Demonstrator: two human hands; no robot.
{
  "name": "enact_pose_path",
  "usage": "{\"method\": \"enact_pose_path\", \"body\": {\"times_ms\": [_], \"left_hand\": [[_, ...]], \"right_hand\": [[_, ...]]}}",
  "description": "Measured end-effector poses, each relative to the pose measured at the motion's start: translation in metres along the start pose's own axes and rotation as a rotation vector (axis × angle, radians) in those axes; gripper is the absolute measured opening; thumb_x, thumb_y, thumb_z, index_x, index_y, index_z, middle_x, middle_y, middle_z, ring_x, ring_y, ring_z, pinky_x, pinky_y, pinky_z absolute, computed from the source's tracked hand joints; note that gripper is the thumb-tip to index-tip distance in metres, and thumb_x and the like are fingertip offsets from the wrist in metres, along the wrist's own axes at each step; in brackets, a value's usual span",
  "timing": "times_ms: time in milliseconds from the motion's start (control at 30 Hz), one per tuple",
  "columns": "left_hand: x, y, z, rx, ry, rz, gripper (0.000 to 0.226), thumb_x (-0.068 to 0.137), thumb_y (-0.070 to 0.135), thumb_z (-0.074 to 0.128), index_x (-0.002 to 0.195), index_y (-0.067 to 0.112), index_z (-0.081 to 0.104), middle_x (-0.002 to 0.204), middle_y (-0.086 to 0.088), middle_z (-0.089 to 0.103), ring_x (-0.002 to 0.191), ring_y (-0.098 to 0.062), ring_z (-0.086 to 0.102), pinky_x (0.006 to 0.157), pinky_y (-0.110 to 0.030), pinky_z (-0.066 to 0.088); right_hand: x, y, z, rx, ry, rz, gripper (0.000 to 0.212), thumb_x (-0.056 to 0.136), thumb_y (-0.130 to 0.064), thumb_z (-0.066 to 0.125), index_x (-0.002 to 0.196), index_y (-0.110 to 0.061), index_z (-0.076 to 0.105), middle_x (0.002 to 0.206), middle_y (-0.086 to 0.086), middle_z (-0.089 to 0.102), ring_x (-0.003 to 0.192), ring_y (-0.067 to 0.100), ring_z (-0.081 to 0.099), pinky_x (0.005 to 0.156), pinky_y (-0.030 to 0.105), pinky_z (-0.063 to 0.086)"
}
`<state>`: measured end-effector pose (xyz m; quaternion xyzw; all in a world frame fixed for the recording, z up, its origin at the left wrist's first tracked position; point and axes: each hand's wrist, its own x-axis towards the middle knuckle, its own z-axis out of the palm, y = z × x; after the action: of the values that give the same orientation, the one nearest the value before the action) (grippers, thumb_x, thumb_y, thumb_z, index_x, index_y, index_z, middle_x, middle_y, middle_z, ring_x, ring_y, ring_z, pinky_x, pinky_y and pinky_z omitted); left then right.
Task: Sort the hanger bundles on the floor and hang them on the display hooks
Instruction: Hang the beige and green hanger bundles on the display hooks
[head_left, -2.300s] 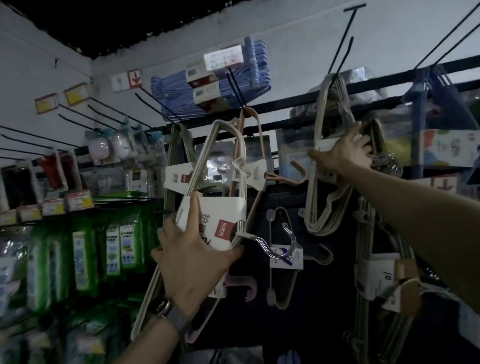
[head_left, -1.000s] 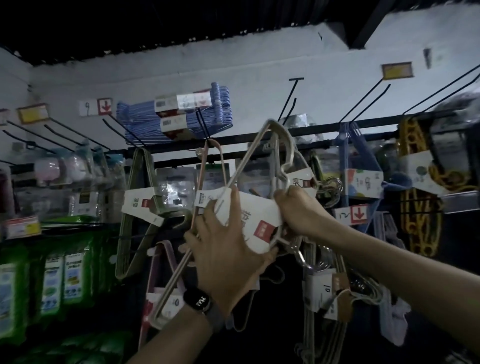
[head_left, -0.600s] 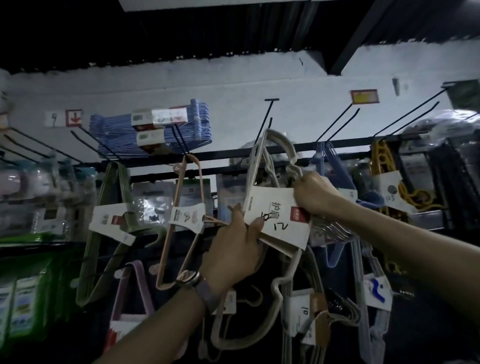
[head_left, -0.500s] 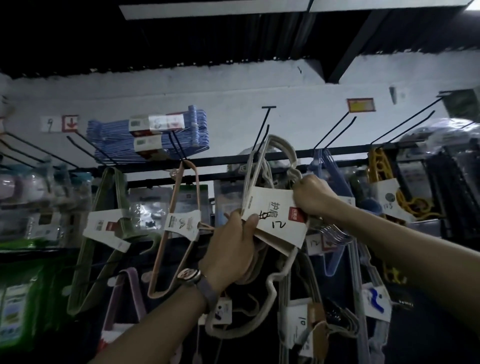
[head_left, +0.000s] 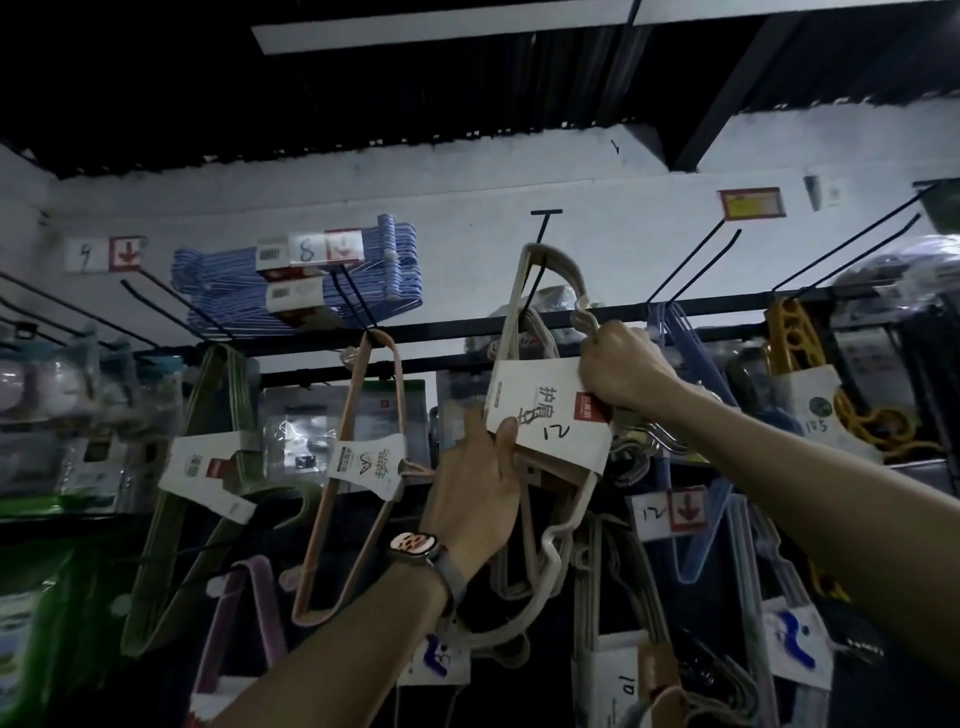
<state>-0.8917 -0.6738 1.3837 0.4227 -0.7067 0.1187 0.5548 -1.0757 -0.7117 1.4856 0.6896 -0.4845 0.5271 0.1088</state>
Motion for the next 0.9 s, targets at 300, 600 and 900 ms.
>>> {"method": "enact_pose_path", "body": {"times_ms": [300,600,900], "left_hand": [[0.032,-0.026,0.064,0.177,-0.112,-0.4,0.067,0.11,0.043,0.034,0.161,0.009,0.006,0.16,-0.023,0.03,0.134,-0.041,0.049,0.102,-0.046,0.044],[0.041,-0.045,0.098,0.297,-0.099,-0.482,0.072,0.111,0.024,0.037,0.162,0.009,-0.013,0.168,-0.022,0.006,0.153,-0.041,0.016,0.111,-0.051,0.038],[0.015,-0.033,0.088,0.252,-0.183,-0.438,0.098,0.101,0.04,0.057,0.16,0.004,-0.012,0.166,-0.018,0.008,0.146,-0.042,0.025,0.113,-0.053,0.038]], "right_hand": [[0.032,0.02,0.055,-0.104,-0.171,0.092,0.026,0.101,-0.015,0.051,0.075,-0.011,0.053,0.076,0.006,0.059,0.065,0.018,0.055,0.06,0.031,0.048],[0.054,0.032,0.082,-0.225,-0.238,0.095,0.013,0.1,-0.02,0.053,0.101,-0.011,0.063,0.104,0.009,0.062,0.084,0.023,0.058,0.065,0.033,0.044],[0.027,0.021,0.07,-0.129,-0.193,0.141,0.026,0.109,-0.026,0.043,0.095,-0.012,0.06,0.09,0.004,0.057,0.087,0.023,0.064,0.085,0.041,0.061]]}}
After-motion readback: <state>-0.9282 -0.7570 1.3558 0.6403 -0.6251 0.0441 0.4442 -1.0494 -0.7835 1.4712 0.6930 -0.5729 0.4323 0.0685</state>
